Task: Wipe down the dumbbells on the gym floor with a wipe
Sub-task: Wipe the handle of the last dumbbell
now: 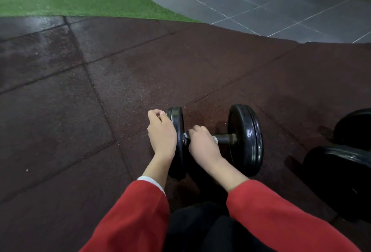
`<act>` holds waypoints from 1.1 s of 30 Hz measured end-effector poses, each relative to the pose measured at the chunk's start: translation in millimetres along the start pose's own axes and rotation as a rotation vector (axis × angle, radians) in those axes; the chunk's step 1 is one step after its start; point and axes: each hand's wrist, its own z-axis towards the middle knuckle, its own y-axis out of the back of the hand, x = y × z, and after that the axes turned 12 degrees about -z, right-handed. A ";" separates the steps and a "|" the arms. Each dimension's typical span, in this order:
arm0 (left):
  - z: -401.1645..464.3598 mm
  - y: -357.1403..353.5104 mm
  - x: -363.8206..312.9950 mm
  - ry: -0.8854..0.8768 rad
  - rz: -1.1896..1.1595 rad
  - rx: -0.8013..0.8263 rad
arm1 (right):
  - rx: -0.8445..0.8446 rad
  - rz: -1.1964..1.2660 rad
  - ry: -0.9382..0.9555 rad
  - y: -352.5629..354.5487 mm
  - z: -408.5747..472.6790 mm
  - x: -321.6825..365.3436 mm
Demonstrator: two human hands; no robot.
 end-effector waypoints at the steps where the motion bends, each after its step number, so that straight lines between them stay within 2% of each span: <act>1: 0.3 0.1 -0.1 0.001 -0.004 0.000 | 0.082 0.016 -0.015 2.2 4.2 -0.3; 2: 0.9 -0.1 -0.2 0.001 -0.008 0.000 | 0.123 0.023 -0.013 5.5 6.8 0.1; 5: 2.8 -0.9 -1.2 -0.013 0.012 0.000 | 0.109 0.021 0.014 5.1 6.2 0.4; 12: 3.7 -1.1 -0.6 -0.012 0.006 0.008 | -0.108 0.047 0.081 -22.7 -24.3 6.2; 22: 1.6 0.6 -0.3 -0.016 0.012 0.017 | -0.053 -0.213 0.371 -34.5 -48.1 -23.1; 24: 1.0 1.0 -0.8 -0.018 0.022 0.016 | -0.046 -0.203 0.336 -32.5 -46.0 -28.6; 27: 1.0 0.6 -1.9 -0.023 0.022 0.021 | -0.070 -0.097 0.087 -19.8 -36.3 -28.8; 29: 1.8 0.4 -2.1 -0.017 0.023 0.023 | -0.066 -0.038 -0.004 -10.6 -27.6 -23.0; 31: 2.3 0.5 -1.9 -0.014 0.029 0.023 | 0.042 -0.102 0.107 -4.0 -19.4 -17.6; 33: 2.0 0.4 -2.0 -0.016 0.035 0.024 | 0.055 -0.139 0.137 -1.3 -15.7 -14.2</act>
